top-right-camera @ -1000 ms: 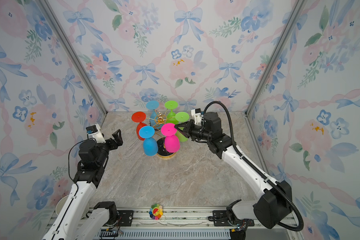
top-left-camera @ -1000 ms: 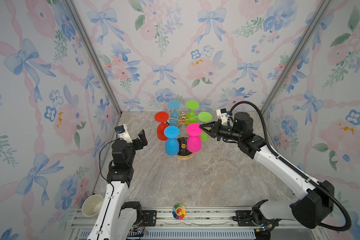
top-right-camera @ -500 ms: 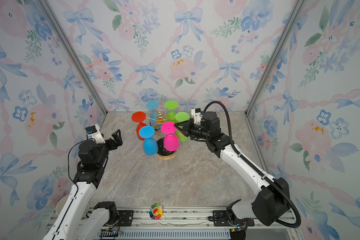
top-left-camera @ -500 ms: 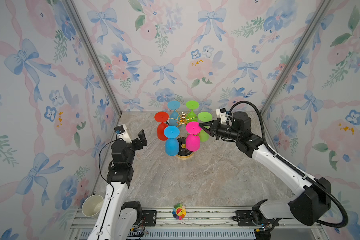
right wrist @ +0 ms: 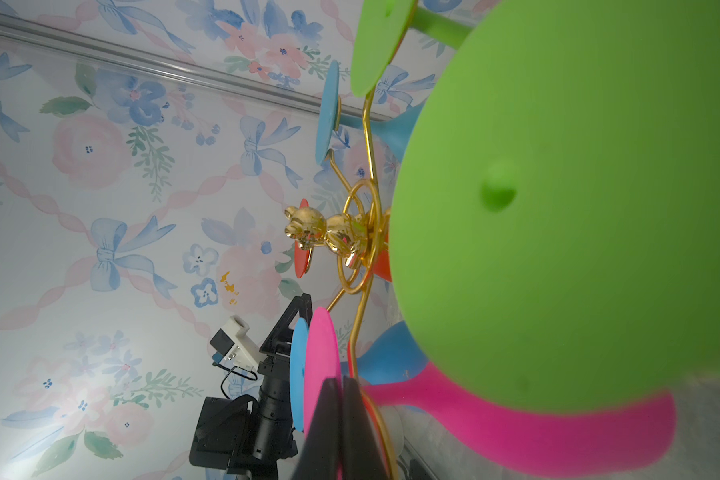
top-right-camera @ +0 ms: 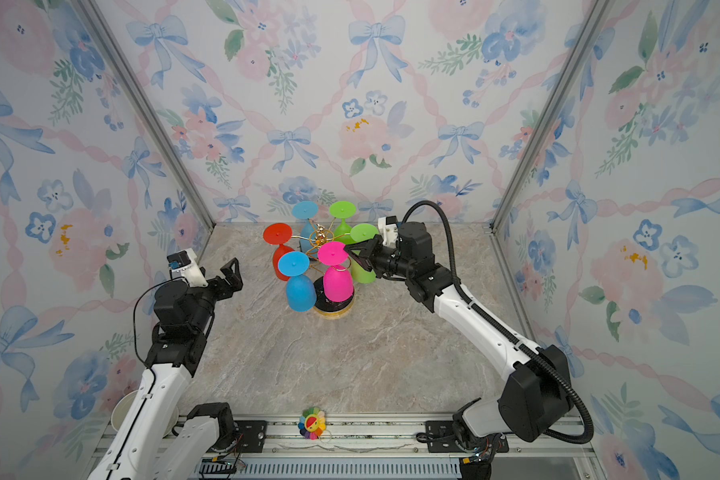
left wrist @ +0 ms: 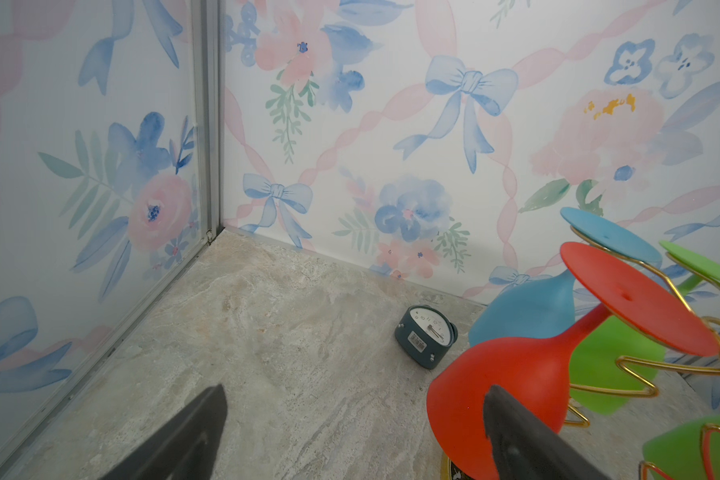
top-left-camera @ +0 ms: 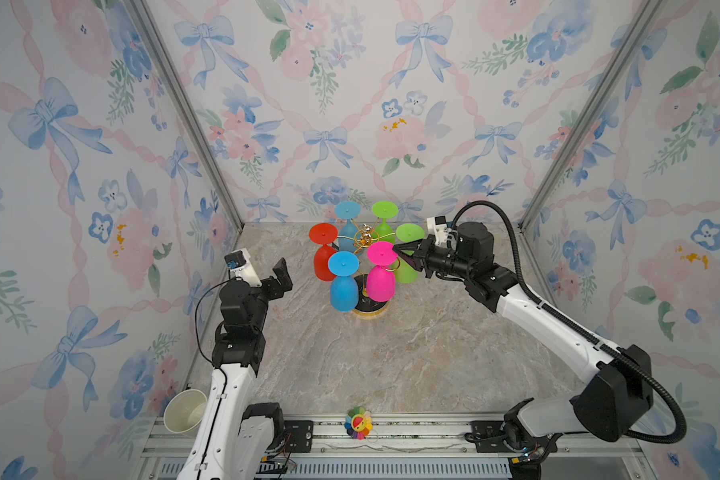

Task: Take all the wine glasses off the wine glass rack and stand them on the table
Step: 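Close the right gripper on the magenta glass base and pull it off the hook, then carry the magenta glass toward the left gripper while the left gripper reaches to meet it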

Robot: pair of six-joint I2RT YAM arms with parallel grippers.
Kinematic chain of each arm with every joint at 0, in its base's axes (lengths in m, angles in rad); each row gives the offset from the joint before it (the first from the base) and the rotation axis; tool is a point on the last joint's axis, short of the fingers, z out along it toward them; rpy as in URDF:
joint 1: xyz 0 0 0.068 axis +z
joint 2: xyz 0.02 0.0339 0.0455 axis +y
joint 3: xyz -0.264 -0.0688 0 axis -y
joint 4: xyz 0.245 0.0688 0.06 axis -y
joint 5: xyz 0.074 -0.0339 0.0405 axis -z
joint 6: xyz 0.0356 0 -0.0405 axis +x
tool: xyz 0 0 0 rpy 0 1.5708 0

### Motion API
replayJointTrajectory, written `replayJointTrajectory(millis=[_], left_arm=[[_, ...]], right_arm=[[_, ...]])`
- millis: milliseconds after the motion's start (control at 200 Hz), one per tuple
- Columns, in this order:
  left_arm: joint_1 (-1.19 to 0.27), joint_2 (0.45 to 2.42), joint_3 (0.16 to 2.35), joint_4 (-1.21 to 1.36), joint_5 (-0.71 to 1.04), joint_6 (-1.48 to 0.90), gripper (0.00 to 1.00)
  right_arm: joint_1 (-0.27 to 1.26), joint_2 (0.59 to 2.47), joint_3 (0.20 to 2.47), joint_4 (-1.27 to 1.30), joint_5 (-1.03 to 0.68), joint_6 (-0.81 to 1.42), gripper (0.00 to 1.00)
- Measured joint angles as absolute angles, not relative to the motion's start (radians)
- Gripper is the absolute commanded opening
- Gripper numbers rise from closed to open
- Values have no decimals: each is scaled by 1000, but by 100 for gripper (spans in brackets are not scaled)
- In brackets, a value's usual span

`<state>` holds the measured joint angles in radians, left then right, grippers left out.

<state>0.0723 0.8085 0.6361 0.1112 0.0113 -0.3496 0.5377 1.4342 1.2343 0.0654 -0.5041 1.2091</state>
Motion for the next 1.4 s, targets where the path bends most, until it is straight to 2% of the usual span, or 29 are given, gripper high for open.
replayJointTrajectory(millis=[545,990,1400], left_arm=[[94,809,630,134,43,-372,98],[94,798,624,132,57,-371,98],[95,713,661,-16,249,-344,98]], right_arm=[[571,1445,1277,52,-486,1180,0],[605,1425,1278,-65,-493,1086,0],[617,1314,1279,-144,-532,954,0]])
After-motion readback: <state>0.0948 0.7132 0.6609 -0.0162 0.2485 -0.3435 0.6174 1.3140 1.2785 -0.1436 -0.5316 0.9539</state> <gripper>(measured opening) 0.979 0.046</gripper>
